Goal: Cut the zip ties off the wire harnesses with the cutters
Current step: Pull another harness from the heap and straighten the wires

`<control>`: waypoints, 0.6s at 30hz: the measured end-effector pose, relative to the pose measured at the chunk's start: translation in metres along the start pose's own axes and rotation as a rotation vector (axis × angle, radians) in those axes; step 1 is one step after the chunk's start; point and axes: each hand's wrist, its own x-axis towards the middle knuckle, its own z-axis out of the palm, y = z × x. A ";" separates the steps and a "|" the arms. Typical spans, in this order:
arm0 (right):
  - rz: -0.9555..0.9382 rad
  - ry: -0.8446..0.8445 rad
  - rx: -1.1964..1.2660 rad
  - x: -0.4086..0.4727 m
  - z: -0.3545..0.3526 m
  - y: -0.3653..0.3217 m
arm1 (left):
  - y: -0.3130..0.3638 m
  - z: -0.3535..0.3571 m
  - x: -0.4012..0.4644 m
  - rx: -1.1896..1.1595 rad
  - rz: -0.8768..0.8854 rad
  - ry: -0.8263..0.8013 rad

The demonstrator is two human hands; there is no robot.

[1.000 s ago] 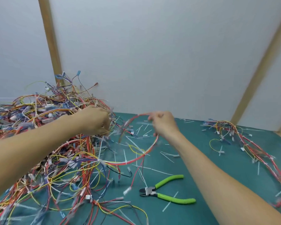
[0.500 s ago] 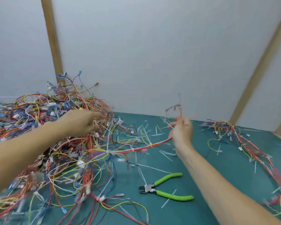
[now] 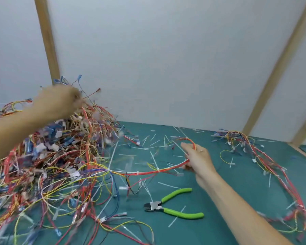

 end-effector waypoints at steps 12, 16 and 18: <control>0.150 -0.332 0.139 -0.029 0.017 -0.015 | 0.013 -0.027 -0.028 0.315 -0.008 0.062; 0.087 -0.448 -0.420 -0.044 0.023 -0.015 | 0.091 -0.035 -0.091 0.069 0.348 -0.519; -0.069 -0.430 -0.995 -0.055 0.023 -0.016 | 0.099 -0.024 -0.115 0.156 0.427 -0.770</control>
